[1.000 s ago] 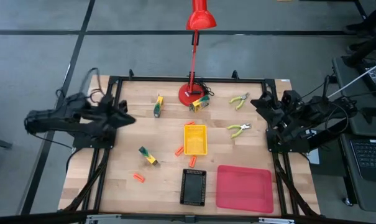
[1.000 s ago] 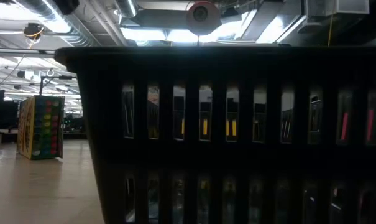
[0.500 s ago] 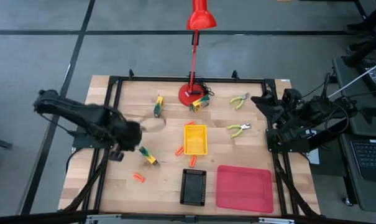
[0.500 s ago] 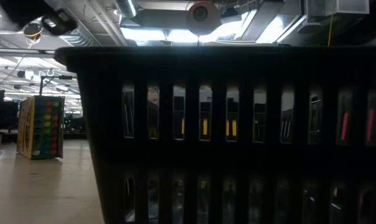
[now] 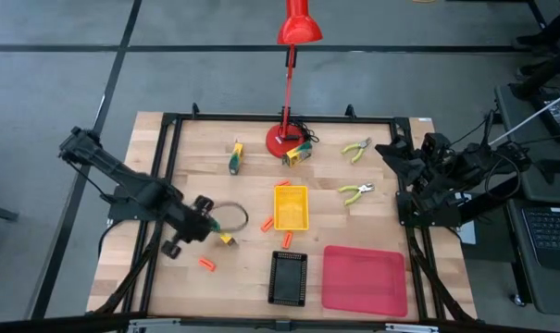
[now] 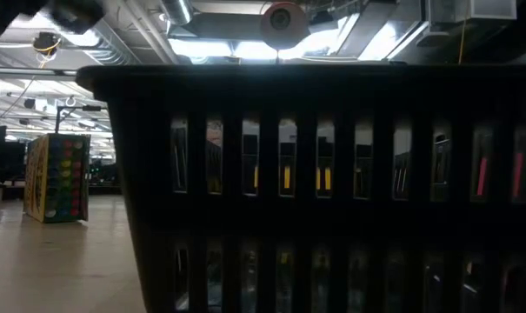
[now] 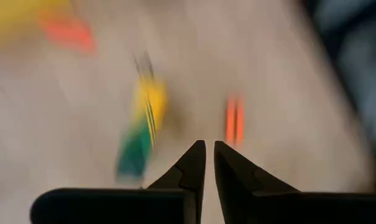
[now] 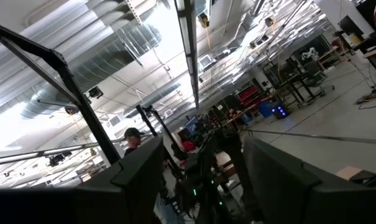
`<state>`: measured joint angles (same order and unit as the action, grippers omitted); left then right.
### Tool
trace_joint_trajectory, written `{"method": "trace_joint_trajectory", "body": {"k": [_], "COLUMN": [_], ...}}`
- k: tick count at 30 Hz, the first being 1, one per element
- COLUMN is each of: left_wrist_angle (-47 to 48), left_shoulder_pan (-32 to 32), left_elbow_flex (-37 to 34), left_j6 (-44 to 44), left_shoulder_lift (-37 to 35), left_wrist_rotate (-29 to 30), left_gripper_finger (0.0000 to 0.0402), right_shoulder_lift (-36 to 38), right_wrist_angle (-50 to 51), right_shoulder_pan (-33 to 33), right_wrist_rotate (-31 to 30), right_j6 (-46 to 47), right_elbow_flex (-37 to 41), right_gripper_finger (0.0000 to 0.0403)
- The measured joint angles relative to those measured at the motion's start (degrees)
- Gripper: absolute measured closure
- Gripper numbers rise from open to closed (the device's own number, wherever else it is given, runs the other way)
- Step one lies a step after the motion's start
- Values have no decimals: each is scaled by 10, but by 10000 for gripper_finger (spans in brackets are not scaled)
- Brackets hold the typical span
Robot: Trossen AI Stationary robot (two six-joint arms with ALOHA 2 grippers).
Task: Pick & Place School Supplies
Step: Put the yellow crayon box into the pink bin
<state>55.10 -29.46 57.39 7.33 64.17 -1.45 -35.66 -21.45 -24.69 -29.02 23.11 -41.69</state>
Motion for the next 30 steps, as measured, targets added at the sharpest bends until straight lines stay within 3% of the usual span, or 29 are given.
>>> {"method": "trace_joint_trajectory", "body": {"k": [4, 10, 16, 20, 30], "left_wrist_angle": [-119, -113, -155, -189, -343], "left_shoulder_pan": [25, 23, 1, 6, 30], "left_elbow_flex": [2, 6, 54, 86, 142], "left_j6": [31, -122, -190, -209, -92], "left_shoulder_lift": [-43, -22, 30, 54, 60], "left_wrist_rotate": [13, -23, 96, 134, 311], "left_gripper_finger": [370, 369, 361, 359, 362], "right_shoulder_lift": [0, 0, 1, 1, 1], "right_wrist_angle": [0, -22, -39, -38, -39], "right_shoulder_pan": [-5, -6, -6, -6, -7], "right_wrist_rotate": [-1, -1, 1, 4, 14], "right_j6": [-7, -42, -58, -58, -57], "right_elbow_flex": [0, 0, 0, 0, 0], "right_gripper_finger": [176, 176, 176, 176, 176]}}
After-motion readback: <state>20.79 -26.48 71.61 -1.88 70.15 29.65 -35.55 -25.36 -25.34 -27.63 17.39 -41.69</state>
